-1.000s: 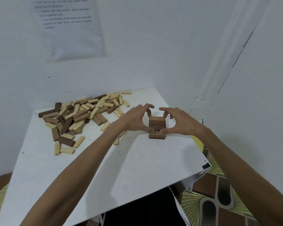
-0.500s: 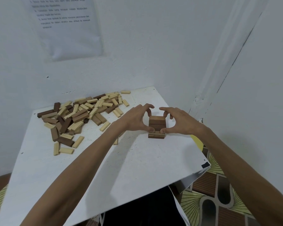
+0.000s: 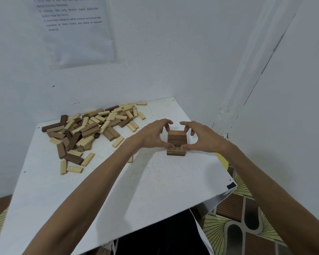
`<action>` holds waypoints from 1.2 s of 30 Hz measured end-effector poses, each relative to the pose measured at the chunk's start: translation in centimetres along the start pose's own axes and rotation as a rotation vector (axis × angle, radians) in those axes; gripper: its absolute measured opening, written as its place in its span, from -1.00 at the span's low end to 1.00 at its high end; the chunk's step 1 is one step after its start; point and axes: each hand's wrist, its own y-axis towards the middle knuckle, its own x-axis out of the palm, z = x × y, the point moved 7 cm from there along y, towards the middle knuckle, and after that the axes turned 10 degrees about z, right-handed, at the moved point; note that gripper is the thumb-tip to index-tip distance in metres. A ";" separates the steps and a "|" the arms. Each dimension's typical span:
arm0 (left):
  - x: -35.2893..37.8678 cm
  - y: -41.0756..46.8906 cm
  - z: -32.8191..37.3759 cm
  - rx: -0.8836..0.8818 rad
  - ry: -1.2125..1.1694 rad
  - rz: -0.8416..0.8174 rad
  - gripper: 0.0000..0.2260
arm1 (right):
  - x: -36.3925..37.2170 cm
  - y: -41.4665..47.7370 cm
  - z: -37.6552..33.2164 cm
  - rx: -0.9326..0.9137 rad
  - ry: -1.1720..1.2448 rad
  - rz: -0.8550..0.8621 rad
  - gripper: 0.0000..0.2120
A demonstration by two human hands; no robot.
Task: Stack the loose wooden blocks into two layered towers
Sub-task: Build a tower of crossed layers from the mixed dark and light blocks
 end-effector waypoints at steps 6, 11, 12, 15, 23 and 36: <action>0.1 -0.1 -0.3 0.000 -0.018 -0.002 -0.20 | 0.0 -0.1 -0.1 0.003 -0.004 0.002 -0.15; 0.2 -0.2 -0.3 -0.006 -0.044 0.002 -0.20 | 0.0 -0.1 -0.2 -0.001 -0.009 0.005 -0.16; 0.2 -0.2 -0.3 -0.006 -0.047 0.001 -0.19 | 0.0 -0.1 -0.2 0.001 -0.010 0.004 -0.15; 0.0 -0.5 -0.3 -0.002 -0.051 0.012 -0.13 | -0.1 -0.3 -0.2 0.027 0.005 0.001 -0.07; -0.8 -1.8 -0.8 -0.006 -0.071 -0.018 0.00 | -0.7 -0.7 -1.4 0.029 -0.002 0.037 -0.04; -6.6 -8.3 -3.6 -0.059 0.020 0.172 -0.60 | 1.4 0.4 -11.6 -0.227 -0.088 0.063 -0.50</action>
